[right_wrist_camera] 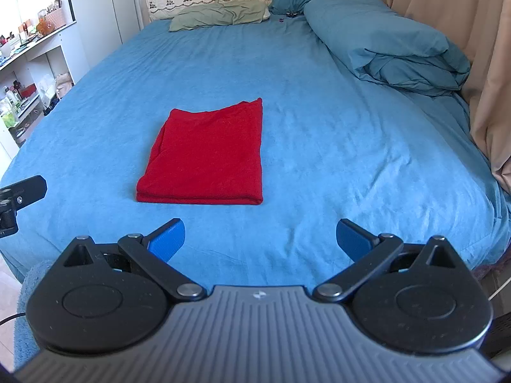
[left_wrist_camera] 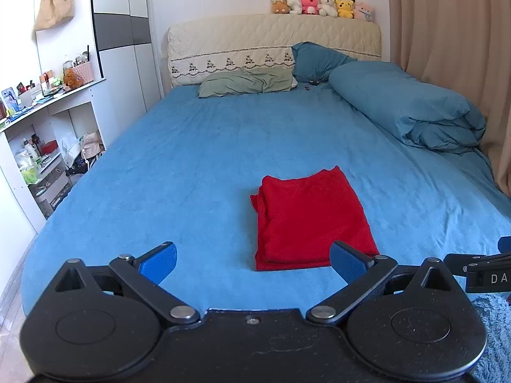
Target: Fold small clothes
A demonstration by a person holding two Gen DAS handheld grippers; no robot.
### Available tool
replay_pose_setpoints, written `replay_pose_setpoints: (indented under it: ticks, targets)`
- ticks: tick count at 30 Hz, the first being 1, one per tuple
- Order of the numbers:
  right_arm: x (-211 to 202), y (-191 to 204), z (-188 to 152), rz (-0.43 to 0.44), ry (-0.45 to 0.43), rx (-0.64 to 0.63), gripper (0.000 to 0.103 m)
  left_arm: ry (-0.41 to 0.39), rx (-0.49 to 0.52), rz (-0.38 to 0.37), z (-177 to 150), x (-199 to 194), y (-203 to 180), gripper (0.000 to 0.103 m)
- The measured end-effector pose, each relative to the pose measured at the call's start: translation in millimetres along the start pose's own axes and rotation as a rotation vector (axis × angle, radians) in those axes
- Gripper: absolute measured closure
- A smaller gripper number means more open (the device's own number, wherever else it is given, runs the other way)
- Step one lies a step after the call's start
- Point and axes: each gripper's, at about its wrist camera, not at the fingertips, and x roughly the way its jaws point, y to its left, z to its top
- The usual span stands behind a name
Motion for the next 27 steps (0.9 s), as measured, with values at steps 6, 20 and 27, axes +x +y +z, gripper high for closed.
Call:
replay_pose_setpoints:
  ticks: [6, 20, 27]
  targets:
    - [0.1, -1.6, 0.8, 0.0, -0.002, -0.003, 0.0, -0.001, 0.001, -0.001, 0.4, -1.1, 1.7, 0.0]
    - [1.1, -1.2, 0.2, 0.005, -0.002, 0.003, 0.0, -0.007, 0.005, -0.002, 0.9, -2.8, 3.2, 0.0]
    - [0.7, -0.9, 0.1, 0.007, -0.003, 0.0, 0.0, -0.01, 0.003, -0.004, 1.8, -3.8, 4.3, 0.0]
